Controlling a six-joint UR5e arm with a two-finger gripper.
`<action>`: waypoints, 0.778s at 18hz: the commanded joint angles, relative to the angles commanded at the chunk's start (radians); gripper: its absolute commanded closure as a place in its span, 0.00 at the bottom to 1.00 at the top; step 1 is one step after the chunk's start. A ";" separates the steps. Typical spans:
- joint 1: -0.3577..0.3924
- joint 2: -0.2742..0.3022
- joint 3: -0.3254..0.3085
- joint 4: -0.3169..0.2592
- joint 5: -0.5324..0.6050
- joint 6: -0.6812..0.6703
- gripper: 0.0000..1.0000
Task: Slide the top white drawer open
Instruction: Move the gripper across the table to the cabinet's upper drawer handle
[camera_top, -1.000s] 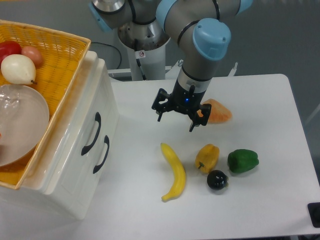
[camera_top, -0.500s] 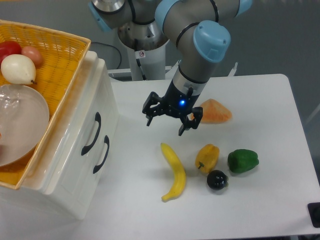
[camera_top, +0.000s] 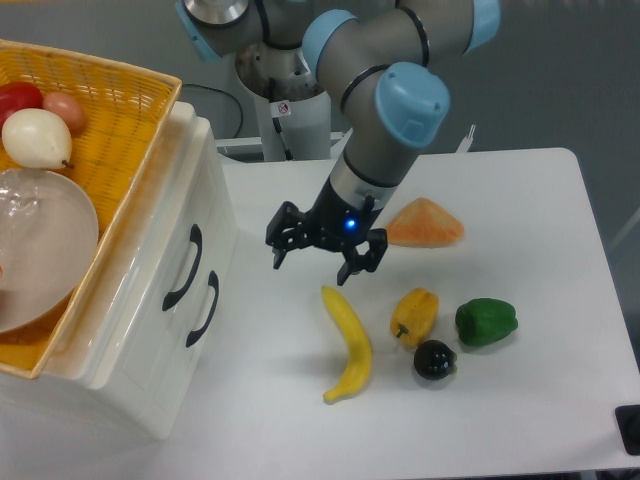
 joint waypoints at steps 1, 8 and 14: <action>-0.021 0.000 -0.001 -0.003 0.027 0.005 0.00; -0.062 -0.002 0.009 -0.006 0.055 0.008 0.00; -0.088 -0.002 0.002 -0.014 0.051 0.000 0.00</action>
